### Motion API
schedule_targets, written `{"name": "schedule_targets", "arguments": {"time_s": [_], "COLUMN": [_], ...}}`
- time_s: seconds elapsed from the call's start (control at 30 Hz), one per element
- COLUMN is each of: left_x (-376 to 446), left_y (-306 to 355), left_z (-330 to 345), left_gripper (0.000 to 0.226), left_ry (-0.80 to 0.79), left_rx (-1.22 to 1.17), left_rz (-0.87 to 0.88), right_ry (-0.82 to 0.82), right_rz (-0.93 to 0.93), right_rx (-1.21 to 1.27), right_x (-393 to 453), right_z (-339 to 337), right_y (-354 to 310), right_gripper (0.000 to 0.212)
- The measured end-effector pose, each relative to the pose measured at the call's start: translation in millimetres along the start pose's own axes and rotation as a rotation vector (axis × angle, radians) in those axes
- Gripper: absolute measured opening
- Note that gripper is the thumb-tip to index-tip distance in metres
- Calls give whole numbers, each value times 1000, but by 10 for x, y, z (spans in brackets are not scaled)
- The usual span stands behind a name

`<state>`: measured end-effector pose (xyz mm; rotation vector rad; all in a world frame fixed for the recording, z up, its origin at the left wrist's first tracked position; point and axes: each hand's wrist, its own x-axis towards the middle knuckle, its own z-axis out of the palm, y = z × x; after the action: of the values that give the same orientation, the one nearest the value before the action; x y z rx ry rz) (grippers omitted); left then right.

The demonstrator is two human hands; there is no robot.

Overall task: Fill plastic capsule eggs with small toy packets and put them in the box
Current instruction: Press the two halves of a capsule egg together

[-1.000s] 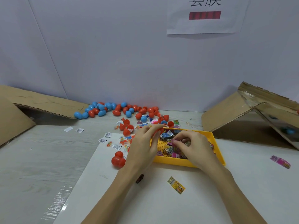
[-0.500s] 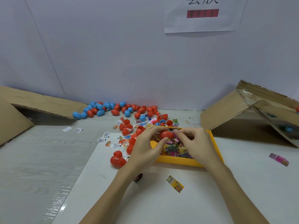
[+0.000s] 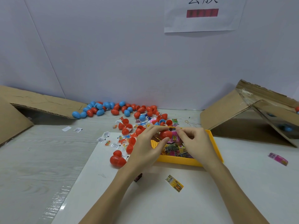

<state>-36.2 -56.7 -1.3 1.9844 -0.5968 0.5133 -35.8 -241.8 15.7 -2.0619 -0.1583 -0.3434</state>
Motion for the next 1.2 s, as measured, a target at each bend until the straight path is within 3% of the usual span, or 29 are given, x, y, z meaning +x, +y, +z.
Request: {"name": "schedule_targets", "arguments": {"time_s": [0.2, 0.4, 0.57, 0.73, 1.2], "left_x": [9, 13, 30, 27, 34], "left_y": [-3, 42, 61, 53, 79], "left_z": [-20, -30, -54, -74, -82], "left_gripper": [36, 33, 48, 35, 29], "left_ry": [21, 67, 68, 58, 88], "left_rx": [-10, -171, -313, -313, -332], "left_rz": [10, -94, -193, -209, -236], "right_ry": [-134, -159, -89, -48, -9], "right_rz": [135, 184, 241, 193, 122], "right_rx": [275, 450, 581, 549, 475], "right_x": [-22, -26, -19, -42, -73], "right_z": [35, 57, 104, 109, 116], "right_y": [-41, -25, -44, -97, -164], "right_gripper": [19, 20, 32, 32, 37]}}
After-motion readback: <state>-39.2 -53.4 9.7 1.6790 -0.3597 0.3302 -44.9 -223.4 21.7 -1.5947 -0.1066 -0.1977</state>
